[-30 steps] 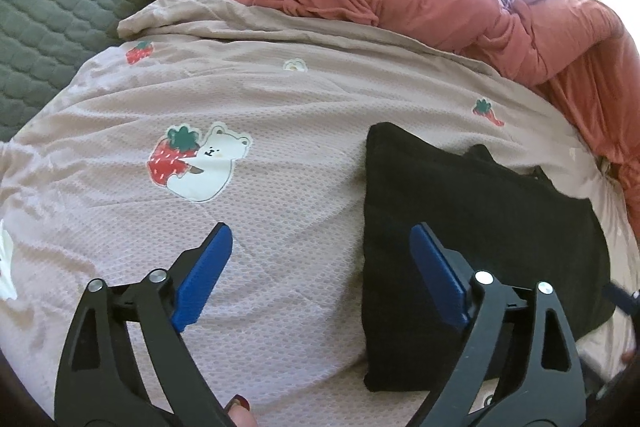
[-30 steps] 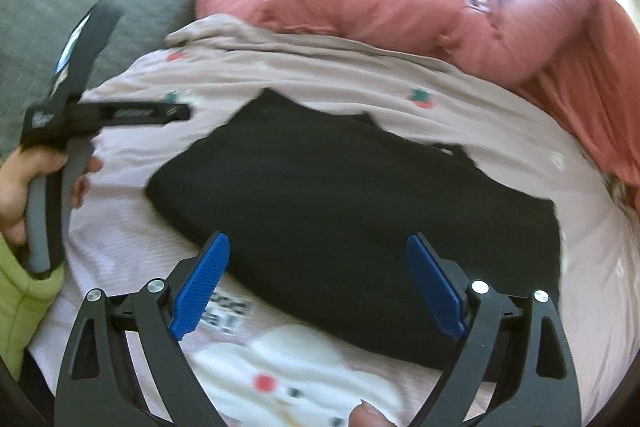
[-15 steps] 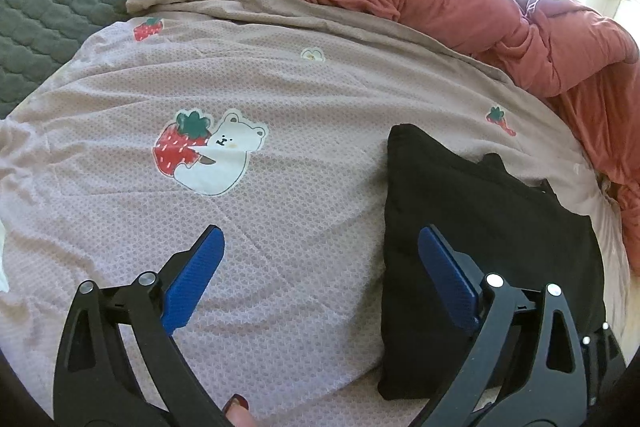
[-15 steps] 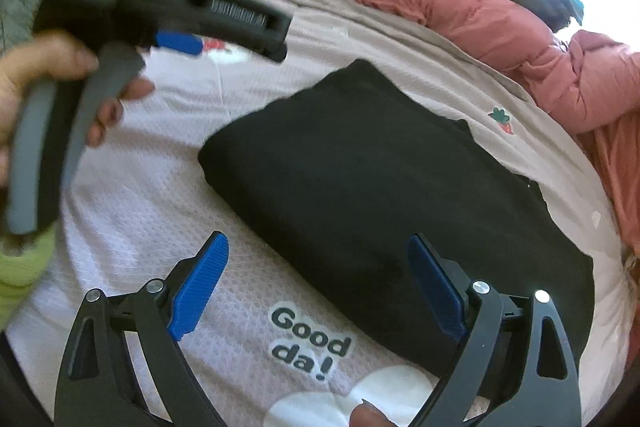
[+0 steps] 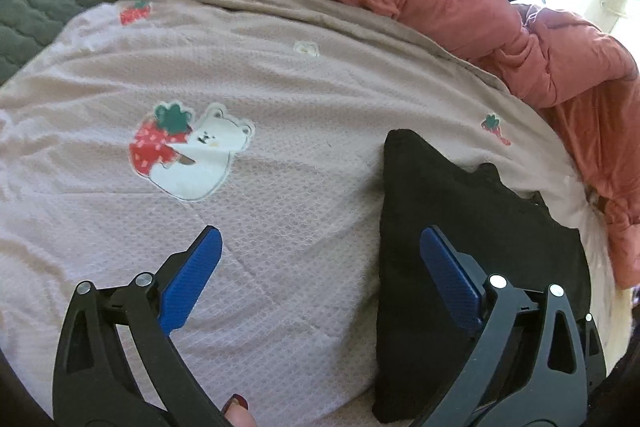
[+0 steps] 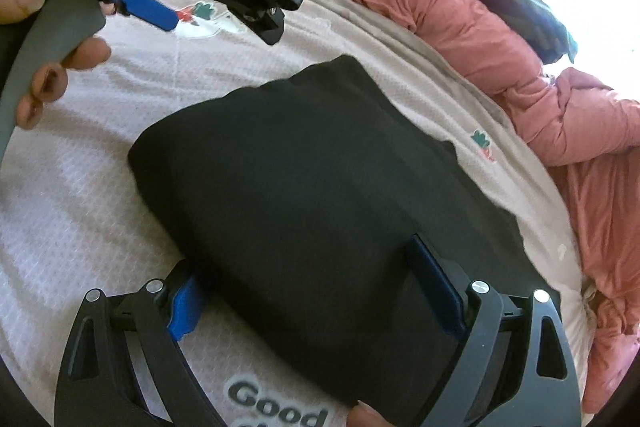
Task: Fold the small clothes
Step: 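Close the right tool on the edge of the folded black shirt, then lift the shirt edge with the right tool and fold it over the bundle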
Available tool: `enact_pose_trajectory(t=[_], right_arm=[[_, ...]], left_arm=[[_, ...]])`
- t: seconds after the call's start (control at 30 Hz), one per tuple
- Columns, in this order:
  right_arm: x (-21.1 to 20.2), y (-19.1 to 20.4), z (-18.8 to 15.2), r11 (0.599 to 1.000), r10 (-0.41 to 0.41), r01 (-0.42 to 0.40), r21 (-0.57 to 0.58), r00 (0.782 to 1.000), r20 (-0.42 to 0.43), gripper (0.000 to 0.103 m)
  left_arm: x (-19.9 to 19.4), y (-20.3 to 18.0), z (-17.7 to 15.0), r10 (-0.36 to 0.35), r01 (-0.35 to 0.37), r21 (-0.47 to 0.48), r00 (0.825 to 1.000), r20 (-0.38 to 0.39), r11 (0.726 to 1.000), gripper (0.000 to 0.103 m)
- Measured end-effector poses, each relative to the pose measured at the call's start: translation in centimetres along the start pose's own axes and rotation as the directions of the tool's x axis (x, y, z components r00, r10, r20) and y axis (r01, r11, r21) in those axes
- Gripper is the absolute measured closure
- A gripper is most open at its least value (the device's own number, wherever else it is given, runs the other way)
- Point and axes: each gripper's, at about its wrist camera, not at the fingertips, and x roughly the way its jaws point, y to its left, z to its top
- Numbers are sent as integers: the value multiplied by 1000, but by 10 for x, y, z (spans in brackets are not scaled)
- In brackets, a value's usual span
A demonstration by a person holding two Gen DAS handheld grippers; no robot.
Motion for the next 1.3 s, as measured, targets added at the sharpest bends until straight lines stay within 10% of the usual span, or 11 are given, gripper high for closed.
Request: enact_pose_trajectory(t=[0.37, 0.87, 1.13, 1.3], right_arm=[[-20, -19, 0, 993, 74, -85, 83, 988, 132, 75], [-29, -53, -15, 916, 237, -285, 280, 952, 195, 86], [-30, -58, -17, 913, 248, -299, 279, 947, 204, 88], [-37, -58, -20, 916, 243, -293, 275, 949, 203, 90]], left_arm=[[16, 6, -5, -247, 235, -148, 967, -67, 961, 10], [40, -10, -17, -565, 512, -315, 819, -100, 799, 10], [51, -36, -18, -582, 528, -288, 799, -150, 799, 39], [51, -47, -23, -500, 451, -250, 846, -184, 856, 69]])
